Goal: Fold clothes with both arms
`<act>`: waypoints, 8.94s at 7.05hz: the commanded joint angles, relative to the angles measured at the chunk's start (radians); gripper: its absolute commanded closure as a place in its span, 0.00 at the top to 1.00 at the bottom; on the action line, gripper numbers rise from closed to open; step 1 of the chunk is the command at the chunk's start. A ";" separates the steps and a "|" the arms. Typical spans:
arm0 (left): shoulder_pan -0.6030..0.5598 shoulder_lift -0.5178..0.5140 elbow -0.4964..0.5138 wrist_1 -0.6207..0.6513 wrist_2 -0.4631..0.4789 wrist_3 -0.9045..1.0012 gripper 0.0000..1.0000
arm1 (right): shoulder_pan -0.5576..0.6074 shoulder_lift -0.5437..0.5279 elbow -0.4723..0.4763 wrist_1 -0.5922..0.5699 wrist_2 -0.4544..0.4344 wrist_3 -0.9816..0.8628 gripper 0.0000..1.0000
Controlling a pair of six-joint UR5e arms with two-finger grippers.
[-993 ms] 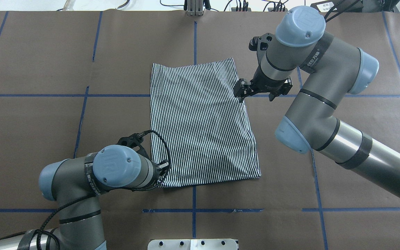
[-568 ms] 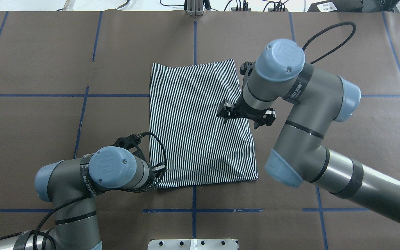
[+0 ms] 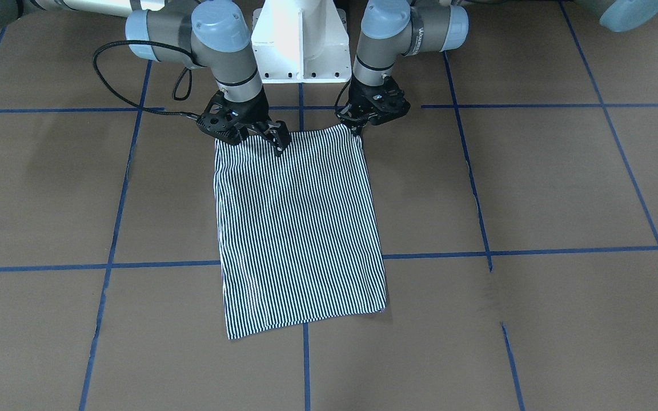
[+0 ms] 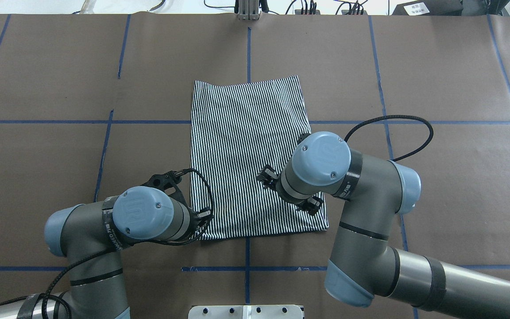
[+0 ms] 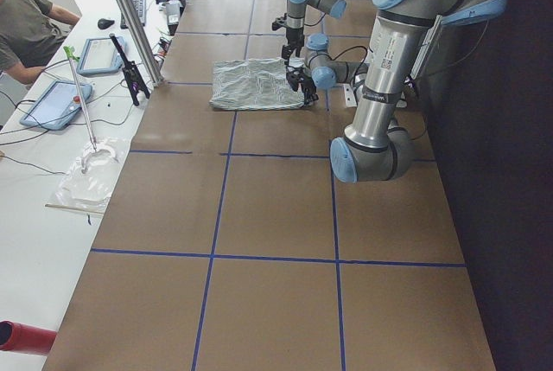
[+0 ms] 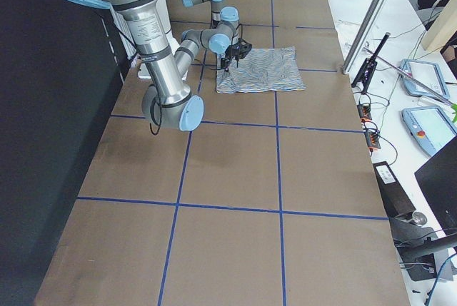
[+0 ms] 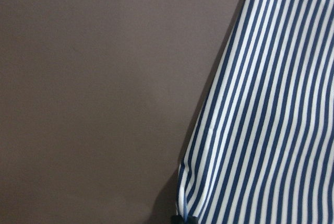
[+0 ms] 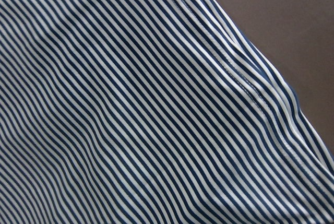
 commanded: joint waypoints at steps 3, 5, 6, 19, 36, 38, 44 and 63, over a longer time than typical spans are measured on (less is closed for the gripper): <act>-0.004 0.000 -0.045 0.003 -0.006 0.001 0.00 | -0.029 -0.010 -0.053 0.003 -0.040 0.032 1.00; -0.004 0.000 -0.045 0.003 -0.006 0.003 0.00 | -0.033 -0.018 -0.055 -0.009 -0.045 0.032 1.00; -0.004 0.000 -0.045 0.003 -0.006 0.003 0.00 | -0.032 -0.018 -0.055 -0.010 -0.045 0.032 1.00; -0.013 0.000 -0.054 0.003 -0.006 0.003 0.00 | -0.035 -0.008 -0.058 -0.003 -0.062 0.030 0.00; -0.155 -0.008 -0.164 0.061 -0.099 0.017 0.00 | 0.102 0.047 -0.073 0.090 -0.059 -0.152 0.00; -0.221 -0.035 -0.091 0.009 -0.099 0.017 0.00 | 0.129 0.059 -0.109 0.120 -0.060 -0.151 0.00; -0.559 -0.210 0.331 -0.134 -0.206 0.352 1.00 | 0.365 0.305 -0.569 0.266 0.111 -0.367 1.00; -0.626 -0.048 0.158 -0.117 -0.305 0.547 1.00 | 0.433 0.371 -0.636 -0.150 -0.142 -1.252 1.00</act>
